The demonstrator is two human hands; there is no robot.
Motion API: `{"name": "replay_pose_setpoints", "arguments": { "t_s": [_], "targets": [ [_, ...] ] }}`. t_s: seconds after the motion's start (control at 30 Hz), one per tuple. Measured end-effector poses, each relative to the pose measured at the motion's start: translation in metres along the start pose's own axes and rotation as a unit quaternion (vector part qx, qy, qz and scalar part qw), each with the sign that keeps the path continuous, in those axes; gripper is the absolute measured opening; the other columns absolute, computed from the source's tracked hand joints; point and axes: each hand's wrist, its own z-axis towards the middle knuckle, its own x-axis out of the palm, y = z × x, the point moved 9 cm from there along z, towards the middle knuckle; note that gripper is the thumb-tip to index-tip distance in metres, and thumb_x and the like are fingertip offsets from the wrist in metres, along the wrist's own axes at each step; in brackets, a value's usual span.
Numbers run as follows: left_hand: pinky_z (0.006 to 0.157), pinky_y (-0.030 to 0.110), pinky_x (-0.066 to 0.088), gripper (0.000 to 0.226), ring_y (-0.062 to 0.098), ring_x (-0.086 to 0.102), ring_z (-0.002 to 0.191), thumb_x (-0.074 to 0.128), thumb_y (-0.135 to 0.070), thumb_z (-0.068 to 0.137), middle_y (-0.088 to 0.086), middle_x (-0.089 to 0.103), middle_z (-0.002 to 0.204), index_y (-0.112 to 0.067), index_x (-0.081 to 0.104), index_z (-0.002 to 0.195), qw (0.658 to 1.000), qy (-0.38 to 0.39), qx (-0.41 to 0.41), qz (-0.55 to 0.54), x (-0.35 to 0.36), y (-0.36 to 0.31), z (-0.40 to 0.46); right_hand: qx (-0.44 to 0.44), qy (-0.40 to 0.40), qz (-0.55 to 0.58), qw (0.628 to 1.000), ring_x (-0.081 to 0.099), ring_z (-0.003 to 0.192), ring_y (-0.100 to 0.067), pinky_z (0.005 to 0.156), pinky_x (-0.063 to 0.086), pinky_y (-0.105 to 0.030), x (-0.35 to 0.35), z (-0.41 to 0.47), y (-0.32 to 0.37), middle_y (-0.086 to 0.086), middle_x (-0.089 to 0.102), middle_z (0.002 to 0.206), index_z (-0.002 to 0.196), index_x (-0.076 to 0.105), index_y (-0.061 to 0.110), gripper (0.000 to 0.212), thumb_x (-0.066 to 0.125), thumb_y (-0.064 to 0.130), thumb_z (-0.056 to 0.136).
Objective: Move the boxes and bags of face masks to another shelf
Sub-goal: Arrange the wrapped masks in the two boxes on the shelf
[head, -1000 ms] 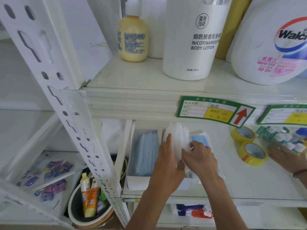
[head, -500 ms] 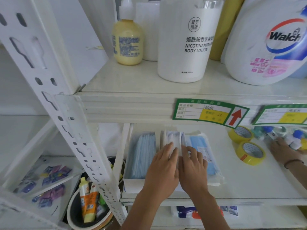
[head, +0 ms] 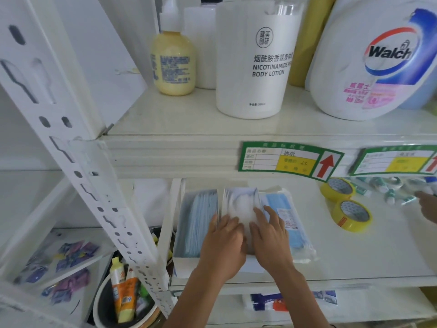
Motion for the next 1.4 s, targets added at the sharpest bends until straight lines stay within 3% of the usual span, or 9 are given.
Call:
{"name": "replay_pose_setpoints", "arguments": {
  "t_s": [0.1,0.27,0.5,0.7,0.87,1.03,1.17,1.3,1.4],
  "targets": [
    [0.124,0.043,-0.003,0.036,0.019,0.045,0.134,0.037,-0.037,0.099,0.001,0.057,0.132,-0.02,0.059,0.122,0.999,-0.023,-0.032,-0.004,-0.003,0.006,-0.001,-0.021,-0.026,-0.036,0.999,0.032,0.142,-0.03,0.114,0.028,-0.046,-0.004,-0.001,0.002,-0.005,0.038,0.155,0.136,0.058,0.024,0.038,0.05,0.033,0.101],
    [0.124,0.056,0.008,0.04,0.029,0.034,0.144,0.045,-0.05,0.093,0.007,0.047,0.145,-0.025,0.06,0.122,0.998,0.024,-0.031,0.04,0.008,-0.003,0.004,0.005,-0.072,-0.034,0.997,0.038,0.137,-0.03,0.114,0.028,-0.044,-0.014,-0.005,0.003,-0.005,0.048,0.15,0.119,0.071,0.019,0.031,0.047,0.022,0.099],
    [0.124,0.046,0.013,0.039,0.024,0.044,0.132,0.056,-0.048,0.087,0.007,0.052,0.133,-0.015,0.067,0.105,0.994,0.019,-0.107,0.02,0.004,0.005,0.012,-0.002,-0.044,-0.093,0.995,0.032,0.142,-0.028,0.115,0.024,-0.044,-0.014,-0.002,0.007,-0.001,0.042,0.154,0.09,0.071,0.023,0.033,0.04,0.029,0.099],
    [0.116,0.046,0.027,0.035,0.027,0.051,0.117,0.058,-0.047,0.085,0.007,0.058,0.119,-0.015,0.068,0.094,0.991,0.033,-0.121,0.041,0.001,0.004,0.019,-0.021,0.026,-0.056,0.998,0.018,0.146,-0.023,0.12,0.007,-0.052,-0.003,0.002,0.001,0.006,0.035,0.158,0.096,0.072,0.033,0.032,0.041,0.029,0.098],
    [0.105,0.045,0.035,0.03,0.028,0.053,0.112,0.056,-0.045,0.09,0.005,0.064,0.107,-0.016,0.066,0.088,0.99,0.022,-0.13,0.048,-0.005,0.009,0.025,-0.041,0.058,-0.058,0.996,0.009,0.149,-0.021,0.118,-0.007,-0.058,0.004,-0.003,-0.003,0.009,0.027,0.16,0.117,0.064,0.046,0.034,0.037,0.032,0.101],
    [0.092,0.036,0.042,0.017,0.022,0.055,0.089,0.061,-0.021,0.08,0.0,0.056,0.083,-0.017,0.047,0.07,0.99,0.002,-0.138,-0.026,-0.014,0.016,0.025,-0.035,-0.011,-0.134,0.99,0.021,0.147,-0.029,0.118,0.005,-0.063,-0.007,-0.008,0.002,0.0,0.033,0.158,0.135,0.054,0.031,0.047,0.052,0.028,0.088],
    [0.103,0.036,0.04,0.027,0.015,0.052,0.069,0.061,-0.019,0.076,-0.003,0.057,0.072,-0.016,0.044,0.055,0.98,-0.066,-0.147,-0.118,-0.023,0.025,0.023,-0.024,-0.013,-0.181,0.983,0.019,0.148,-0.032,0.118,0.004,-0.063,-0.005,-0.007,0.006,-0.002,0.025,0.162,0.134,0.052,0.026,0.044,0.05,0.035,0.092],
    [0.125,0.046,0.012,0.021,0.011,0.059,0.097,0.057,-0.029,0.089,-0.008,0.064,0.1,-0.015,0.066,0.076,0.987,-0.048,-0.123,-0.086,-0.019,0.023,0.018,-0.014,-0.041,-0.178,0.983,0.025,0.147,-0.035,0.117,0.008,-0.065,-0.007,-0.01,0.005,-0.005,0.032,0.16,0.138,0.054,0.027,0.046,0.056,0.037,0.093],
    [0.125,0.052,0.007,0.041,0.021,0.042,0.137,0.052,-0.032,0.096,0.0,0.044,0.147,-0.019,0.052,0.135,0.995,-0.023,-0.085,-0.049,-0.009,0.018,0.009,-0.007,-0.034,-0.179,0.983,0.021,0.149,-0.035,0.117,0.005,-0.066,-0.004,-0.011,0.004,-0.004,0.031,0.162,0.136,0.056,0.031,0.041,0.044,0.043,0.099]
  ]
}}
